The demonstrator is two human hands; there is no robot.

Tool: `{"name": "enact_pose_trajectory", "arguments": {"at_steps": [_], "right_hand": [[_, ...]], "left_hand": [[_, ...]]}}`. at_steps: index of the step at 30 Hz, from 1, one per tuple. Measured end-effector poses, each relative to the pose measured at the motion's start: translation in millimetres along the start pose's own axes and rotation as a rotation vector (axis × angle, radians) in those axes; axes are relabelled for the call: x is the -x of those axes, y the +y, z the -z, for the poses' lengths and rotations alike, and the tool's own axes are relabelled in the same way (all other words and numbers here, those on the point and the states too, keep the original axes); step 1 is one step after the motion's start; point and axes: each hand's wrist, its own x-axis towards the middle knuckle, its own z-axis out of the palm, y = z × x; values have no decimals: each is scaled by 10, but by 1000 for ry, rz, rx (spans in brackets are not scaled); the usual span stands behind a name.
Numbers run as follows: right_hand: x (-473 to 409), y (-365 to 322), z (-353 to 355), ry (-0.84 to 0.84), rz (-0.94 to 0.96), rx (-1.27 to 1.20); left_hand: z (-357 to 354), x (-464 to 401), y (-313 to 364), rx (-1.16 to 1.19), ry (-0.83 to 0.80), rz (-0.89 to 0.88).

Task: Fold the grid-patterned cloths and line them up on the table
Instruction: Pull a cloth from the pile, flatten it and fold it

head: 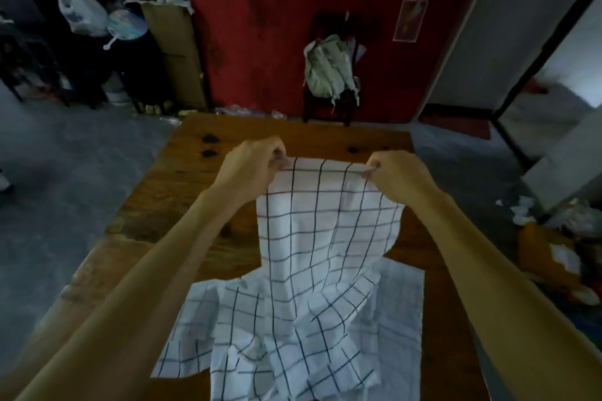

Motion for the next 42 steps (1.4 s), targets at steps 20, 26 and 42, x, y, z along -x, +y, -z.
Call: {"name": "enact_pose_trajectory", "arguments": {"at_steps": [20,26,42], "right_hand": [[993,1068,544,539,11,-99],[1408,1295,-17,414,-10,-149],[3006,1148,-1036,272,-309,-130]], "left_hand": [[-16,10,1067,-16,260,-345],[-463,684,1035,-45,116,-215],[-1118,2193,691,53,-180,-166]]}}
